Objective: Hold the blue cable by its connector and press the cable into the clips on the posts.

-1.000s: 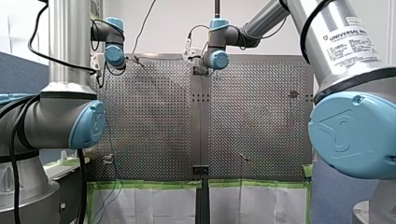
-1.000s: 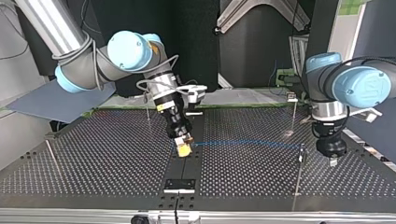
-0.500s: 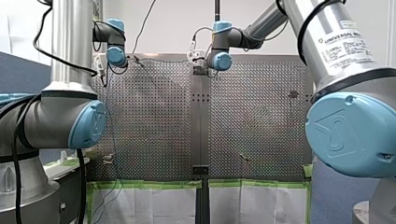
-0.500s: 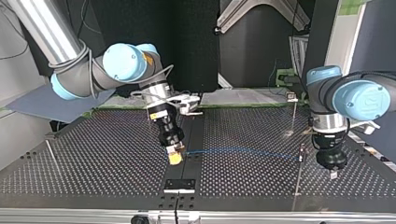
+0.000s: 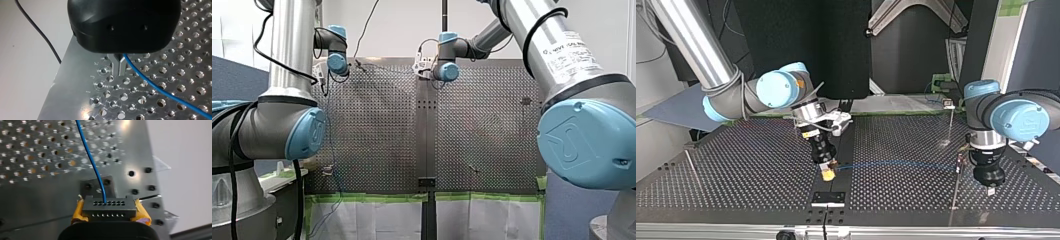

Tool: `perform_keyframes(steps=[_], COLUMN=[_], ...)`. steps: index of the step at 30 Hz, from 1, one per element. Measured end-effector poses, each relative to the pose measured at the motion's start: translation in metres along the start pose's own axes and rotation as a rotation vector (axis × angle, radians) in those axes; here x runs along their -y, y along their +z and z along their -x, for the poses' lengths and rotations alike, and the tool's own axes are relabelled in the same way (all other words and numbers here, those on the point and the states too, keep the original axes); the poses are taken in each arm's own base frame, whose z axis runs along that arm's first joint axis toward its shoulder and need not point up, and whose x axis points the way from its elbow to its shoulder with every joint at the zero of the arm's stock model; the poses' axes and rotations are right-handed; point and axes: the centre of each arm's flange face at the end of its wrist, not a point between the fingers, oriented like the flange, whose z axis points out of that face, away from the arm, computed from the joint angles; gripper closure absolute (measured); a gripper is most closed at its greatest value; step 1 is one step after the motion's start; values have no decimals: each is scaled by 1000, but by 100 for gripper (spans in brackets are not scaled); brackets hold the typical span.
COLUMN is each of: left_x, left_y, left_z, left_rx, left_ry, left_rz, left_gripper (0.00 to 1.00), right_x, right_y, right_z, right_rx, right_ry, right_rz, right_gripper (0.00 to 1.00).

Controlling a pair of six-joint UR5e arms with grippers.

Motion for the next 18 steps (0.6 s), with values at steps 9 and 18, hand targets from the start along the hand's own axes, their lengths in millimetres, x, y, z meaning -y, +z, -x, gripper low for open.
perform_keyframes(steps=[9,18], left_x=[0,1], left_y=[0,-5], left_z=[0,1], left_rx=[-1,-19], left_ry=[-2,-1], left_rz=[-1,11], left_gripper=[100,85], right_x=[-3,5], right_y=[15,28], right_z=[18,-13], right_rx=[47,6], right_ry=[8,1], right_rz=[-7,-20], right_gripper=[100,100])
